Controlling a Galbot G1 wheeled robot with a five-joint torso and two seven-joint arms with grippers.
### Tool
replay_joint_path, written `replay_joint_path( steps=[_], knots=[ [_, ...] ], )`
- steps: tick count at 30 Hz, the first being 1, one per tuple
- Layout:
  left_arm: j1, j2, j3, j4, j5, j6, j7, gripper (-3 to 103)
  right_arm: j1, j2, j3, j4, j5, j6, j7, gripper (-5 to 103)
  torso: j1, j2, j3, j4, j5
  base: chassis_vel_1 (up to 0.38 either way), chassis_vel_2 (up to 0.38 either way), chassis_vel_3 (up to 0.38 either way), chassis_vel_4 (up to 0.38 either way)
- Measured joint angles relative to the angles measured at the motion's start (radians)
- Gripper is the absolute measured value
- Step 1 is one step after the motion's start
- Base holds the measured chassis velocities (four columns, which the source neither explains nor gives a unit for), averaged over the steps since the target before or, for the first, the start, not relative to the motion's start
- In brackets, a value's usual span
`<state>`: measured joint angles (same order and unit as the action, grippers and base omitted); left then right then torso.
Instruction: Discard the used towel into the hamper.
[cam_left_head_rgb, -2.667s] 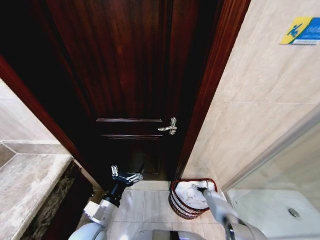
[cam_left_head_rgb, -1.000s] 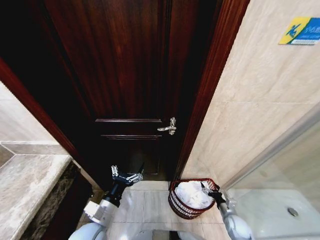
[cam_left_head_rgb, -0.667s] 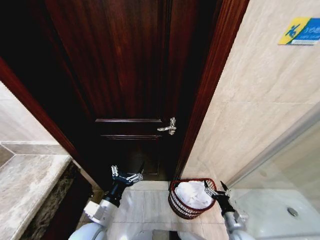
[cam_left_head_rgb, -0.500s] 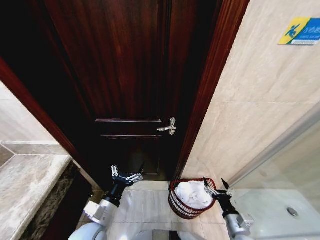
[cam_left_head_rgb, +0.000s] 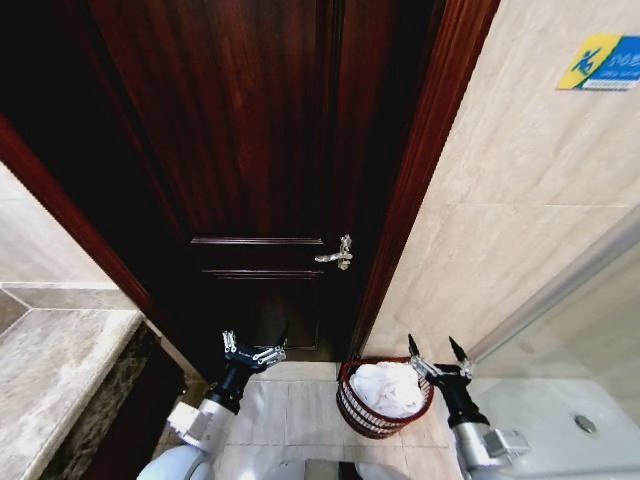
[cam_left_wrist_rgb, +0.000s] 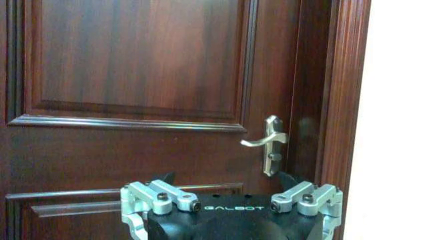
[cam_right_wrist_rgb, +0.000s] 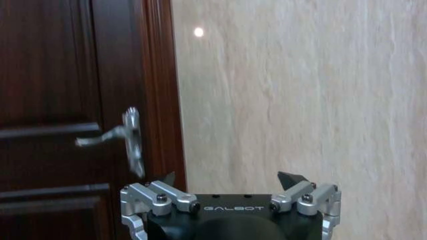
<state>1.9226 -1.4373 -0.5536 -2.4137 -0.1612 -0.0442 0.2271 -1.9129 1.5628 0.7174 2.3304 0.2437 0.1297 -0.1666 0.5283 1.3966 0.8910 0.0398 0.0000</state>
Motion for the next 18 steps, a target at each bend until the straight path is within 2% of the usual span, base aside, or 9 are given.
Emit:
replay_joint_path(
  steps=[18],
  knots=[
    [0.000,0.000,0.000,0.000,0.000,0.000,0.000,100,0.014,0.005,-0.006,0.083,0.008,0.014,-0.019,100,0.000,0.000,0.000,0.0000,0.0000,0.000,0.000,0.000,0.000]
  ],
)
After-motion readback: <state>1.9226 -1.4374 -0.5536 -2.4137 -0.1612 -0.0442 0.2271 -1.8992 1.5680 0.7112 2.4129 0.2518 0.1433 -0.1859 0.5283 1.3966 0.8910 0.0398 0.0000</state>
